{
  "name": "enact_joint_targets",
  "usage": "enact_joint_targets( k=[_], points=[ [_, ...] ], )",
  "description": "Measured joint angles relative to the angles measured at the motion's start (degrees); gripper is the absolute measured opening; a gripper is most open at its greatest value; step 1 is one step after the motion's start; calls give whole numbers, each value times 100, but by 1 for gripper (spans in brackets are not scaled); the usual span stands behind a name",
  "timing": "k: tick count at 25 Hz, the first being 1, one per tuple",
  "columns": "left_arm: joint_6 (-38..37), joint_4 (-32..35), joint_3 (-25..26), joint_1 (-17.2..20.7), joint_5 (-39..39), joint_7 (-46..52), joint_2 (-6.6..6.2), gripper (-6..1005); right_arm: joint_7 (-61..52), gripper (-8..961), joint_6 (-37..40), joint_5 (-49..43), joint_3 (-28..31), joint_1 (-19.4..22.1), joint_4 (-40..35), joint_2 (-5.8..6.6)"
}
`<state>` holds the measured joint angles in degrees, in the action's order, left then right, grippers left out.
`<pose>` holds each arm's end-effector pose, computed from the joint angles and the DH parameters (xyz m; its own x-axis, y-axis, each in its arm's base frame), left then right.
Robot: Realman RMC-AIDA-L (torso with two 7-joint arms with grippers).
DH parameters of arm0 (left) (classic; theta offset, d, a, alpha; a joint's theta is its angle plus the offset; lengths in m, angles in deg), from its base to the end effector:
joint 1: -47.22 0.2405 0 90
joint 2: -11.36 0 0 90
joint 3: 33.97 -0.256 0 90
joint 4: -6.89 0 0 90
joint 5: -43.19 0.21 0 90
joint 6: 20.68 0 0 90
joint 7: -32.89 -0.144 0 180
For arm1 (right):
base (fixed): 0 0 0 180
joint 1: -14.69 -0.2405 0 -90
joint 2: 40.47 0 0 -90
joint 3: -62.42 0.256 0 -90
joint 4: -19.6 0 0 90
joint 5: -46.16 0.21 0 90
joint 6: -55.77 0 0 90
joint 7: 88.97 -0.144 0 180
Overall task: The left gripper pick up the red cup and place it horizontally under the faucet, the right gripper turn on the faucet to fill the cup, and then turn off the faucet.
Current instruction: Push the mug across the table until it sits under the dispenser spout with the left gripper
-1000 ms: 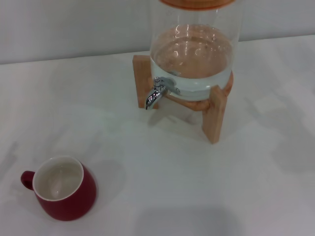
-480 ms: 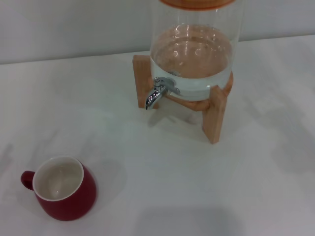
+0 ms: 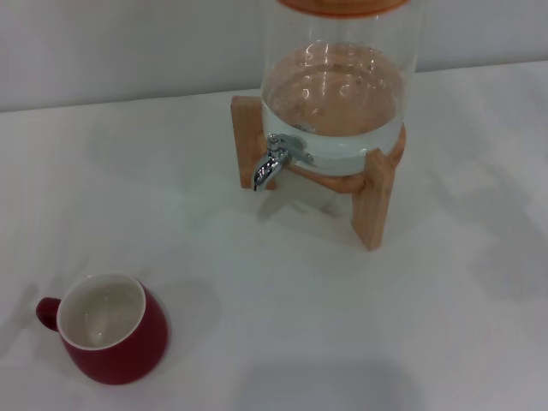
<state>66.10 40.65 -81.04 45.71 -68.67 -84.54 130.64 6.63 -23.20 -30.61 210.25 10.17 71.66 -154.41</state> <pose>-0.3572 0.2217 0.0544 0.4849 0.0987 0.8690 0.7872 -0.4821 -0.3845 0.3665 0.2565 0.1811 0.5367 -0.0588 -0.8417 -0.8098 -0.3160 -0.4943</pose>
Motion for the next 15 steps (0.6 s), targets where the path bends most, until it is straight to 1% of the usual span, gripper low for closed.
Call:
enact_joint_targets(
  k=[6, 15],
  points=[
    [-23, -163, -14, 38, 317, -542, 13, 775, 7, 720, -66, 17, 6, -4, 14, 13],
    [-147, -331, -11, -75, 594, -610, -19, 769, 52, 720, -102, 38, 9, -4, 76, 12]
  ],
)
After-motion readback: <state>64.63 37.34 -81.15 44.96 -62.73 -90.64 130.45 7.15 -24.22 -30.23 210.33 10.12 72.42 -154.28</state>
